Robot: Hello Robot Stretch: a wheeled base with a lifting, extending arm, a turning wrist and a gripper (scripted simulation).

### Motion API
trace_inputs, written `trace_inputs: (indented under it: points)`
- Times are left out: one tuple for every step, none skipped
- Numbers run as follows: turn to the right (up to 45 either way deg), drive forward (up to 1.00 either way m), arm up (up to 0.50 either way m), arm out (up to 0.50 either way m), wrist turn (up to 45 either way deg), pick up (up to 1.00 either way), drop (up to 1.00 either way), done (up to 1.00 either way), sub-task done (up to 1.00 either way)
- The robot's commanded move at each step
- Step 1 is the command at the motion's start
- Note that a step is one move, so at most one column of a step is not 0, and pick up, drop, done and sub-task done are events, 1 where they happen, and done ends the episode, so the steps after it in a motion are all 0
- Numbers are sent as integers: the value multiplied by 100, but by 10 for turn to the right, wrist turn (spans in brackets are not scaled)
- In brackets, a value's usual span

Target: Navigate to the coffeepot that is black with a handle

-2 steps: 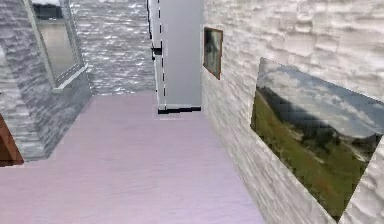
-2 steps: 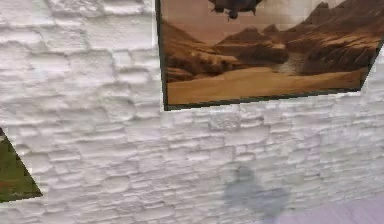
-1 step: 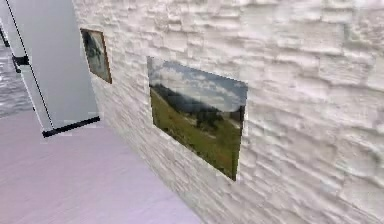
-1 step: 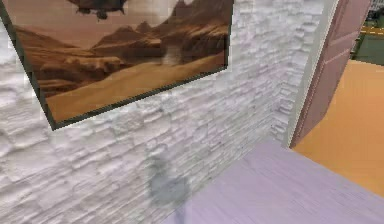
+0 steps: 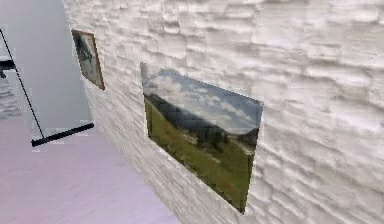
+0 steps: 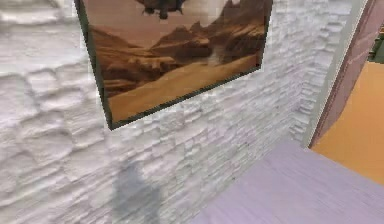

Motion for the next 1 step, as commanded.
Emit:
trace_inputs:
  points:
    - [-450,0,0,0,0,0,0,0,0]
